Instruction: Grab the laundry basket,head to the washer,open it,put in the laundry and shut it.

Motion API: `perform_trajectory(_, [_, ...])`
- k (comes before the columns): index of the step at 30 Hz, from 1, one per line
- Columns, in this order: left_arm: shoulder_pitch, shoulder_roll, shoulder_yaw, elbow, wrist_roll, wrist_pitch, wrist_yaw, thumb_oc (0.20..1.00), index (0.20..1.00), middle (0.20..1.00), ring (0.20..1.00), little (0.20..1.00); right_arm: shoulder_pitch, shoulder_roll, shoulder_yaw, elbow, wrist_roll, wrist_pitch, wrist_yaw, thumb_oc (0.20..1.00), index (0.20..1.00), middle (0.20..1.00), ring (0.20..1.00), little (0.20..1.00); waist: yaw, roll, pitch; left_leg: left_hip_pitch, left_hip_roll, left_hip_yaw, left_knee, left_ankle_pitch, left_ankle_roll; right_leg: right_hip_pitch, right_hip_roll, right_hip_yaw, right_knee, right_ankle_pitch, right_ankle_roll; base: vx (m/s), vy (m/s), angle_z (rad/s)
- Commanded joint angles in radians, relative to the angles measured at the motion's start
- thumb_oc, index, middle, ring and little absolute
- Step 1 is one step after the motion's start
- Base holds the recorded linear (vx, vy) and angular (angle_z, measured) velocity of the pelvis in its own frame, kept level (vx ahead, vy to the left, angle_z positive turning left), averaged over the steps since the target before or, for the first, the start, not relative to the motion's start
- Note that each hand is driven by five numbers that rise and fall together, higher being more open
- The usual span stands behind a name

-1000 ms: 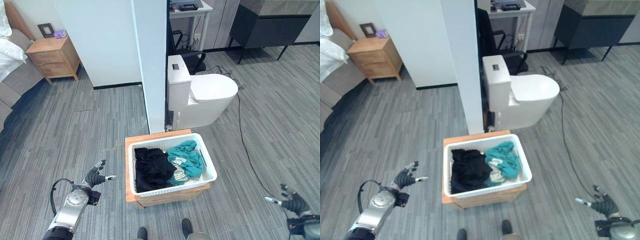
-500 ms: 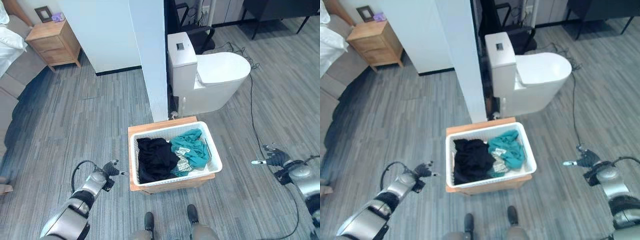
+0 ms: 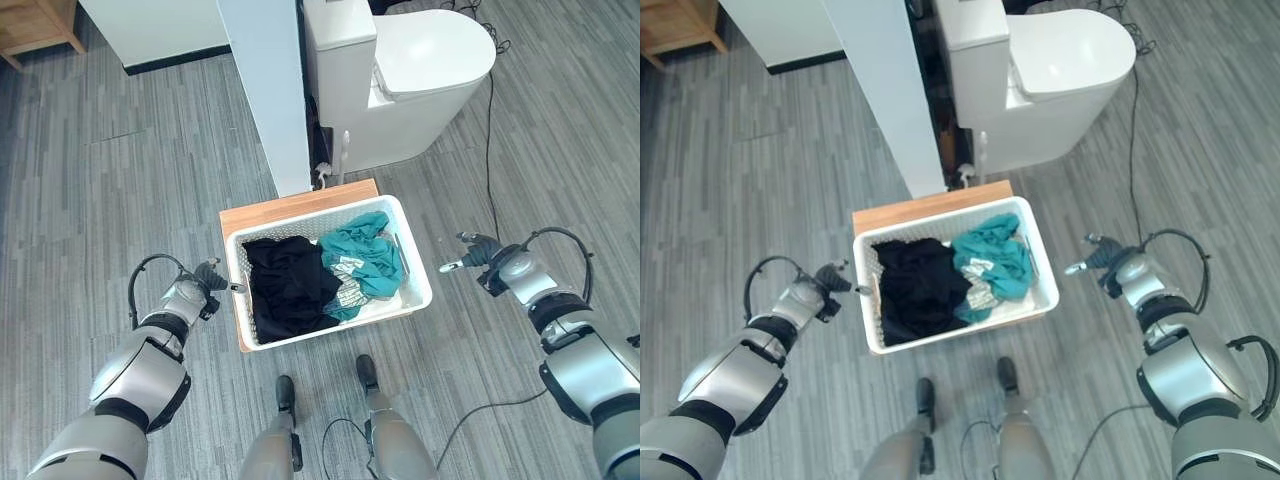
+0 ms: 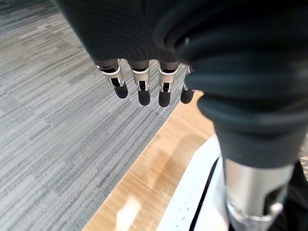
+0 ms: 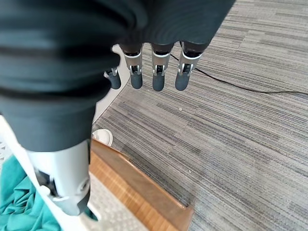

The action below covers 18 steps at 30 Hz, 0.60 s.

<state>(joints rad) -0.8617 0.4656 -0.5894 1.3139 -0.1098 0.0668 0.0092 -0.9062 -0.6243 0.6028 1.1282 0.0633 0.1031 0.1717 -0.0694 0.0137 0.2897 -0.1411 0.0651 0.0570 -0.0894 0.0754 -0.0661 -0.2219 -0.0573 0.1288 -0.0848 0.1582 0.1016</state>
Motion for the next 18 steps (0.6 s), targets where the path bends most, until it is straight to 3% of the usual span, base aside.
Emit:
perform_trajectory(1, [-0.053, 0.034, -0.006, 0.084, -0.011, -0.017, 0.035, 1.000, 1.000, 1.000, 1.000, 1.000, -0.047, 0.007, 0.049, 0.069, 0.011, -0.012, -0.028, 1.000, 1.000, 1.000, 1.000, 1.000, 0.025, -0.013, -0.044, -0.035, 0.013, -0.049, 0.002, 0.022, -0.005, 0.016, -0.043, -0.017, -0.003, -0.032, 0.090, 0.00, 0.000, 0.00])
perform_trajectory(18, [-0.117, -0.030, -0.016, 0.119, -0.084, -0.013, 0.066, 1.000, 1.000, 1.000, 1.000, 1.000, -0.115, 0.171, 0.025, 0.206, 0.098, -0.012, -0.114, 1.000, 1.000, 1.000, 1.000, 1.000, 0.034, -0.017, -0.022, -0.080, 0.003, -0.079, 0.002, 0.032, -0.002, -0.013, -0.050, -0.047, -0.003, -0.026, 0.082, 0.00, 0.000, 0.01])
